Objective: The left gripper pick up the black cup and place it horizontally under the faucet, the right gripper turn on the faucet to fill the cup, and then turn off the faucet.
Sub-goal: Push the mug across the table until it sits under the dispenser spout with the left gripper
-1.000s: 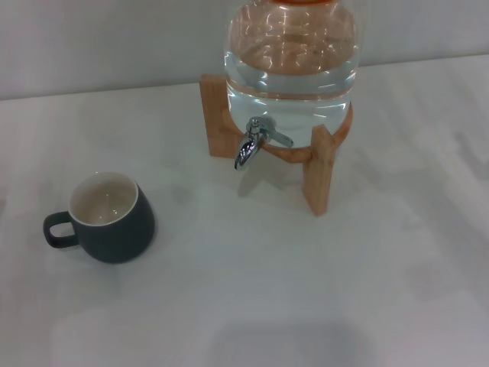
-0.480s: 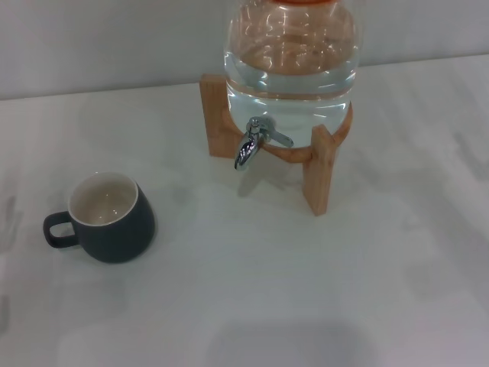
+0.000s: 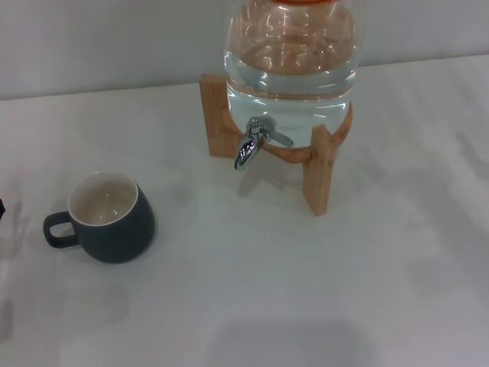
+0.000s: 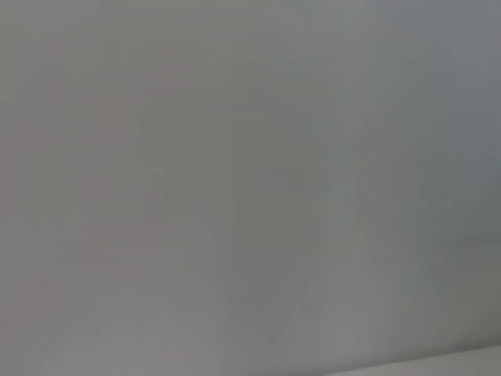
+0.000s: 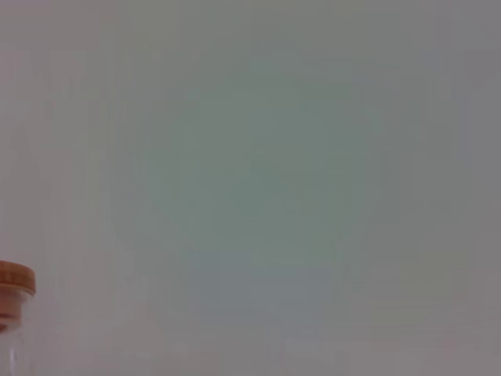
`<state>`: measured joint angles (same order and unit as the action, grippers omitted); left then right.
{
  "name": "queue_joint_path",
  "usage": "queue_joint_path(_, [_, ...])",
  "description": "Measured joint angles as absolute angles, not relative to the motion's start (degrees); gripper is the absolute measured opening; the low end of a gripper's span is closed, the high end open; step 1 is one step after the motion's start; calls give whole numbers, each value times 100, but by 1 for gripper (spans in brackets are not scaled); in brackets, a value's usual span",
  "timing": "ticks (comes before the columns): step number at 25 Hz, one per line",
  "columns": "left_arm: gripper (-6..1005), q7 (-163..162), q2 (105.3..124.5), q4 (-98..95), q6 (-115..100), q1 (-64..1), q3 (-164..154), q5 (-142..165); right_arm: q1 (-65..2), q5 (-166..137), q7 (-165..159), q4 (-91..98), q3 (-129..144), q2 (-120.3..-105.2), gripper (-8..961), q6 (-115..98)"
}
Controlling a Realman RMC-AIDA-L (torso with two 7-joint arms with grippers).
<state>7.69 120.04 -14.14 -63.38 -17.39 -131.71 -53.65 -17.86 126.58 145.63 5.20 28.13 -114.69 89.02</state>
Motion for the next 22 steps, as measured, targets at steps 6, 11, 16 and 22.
queue_joint_path(6, [885, 801, 12006, -1607, -6357, -1499, -13205, -5349, -1800, 12656, 14563, 527, 2812, -11477, 840, 8877])
queue_joint_path(11, [885, 823, 12009, -1747, -6400, -1299, -13473, -5358, -1797, 12656, 14563, 528, 2812, -11472, 840, 8876])
queue_joint_path(16, [885, 874, 12014, -1897, -6433, -1200, -13591, -5356, -1794, 12656, 14563, 528, 2812, -11469, 840, 8860])
queue_joint_path(22, [884, 896, 12015, -1945, -6442, -1195, -13643, -5352, -1771, 12656, 14563, 527, 2812, -11469, 840, 8849])
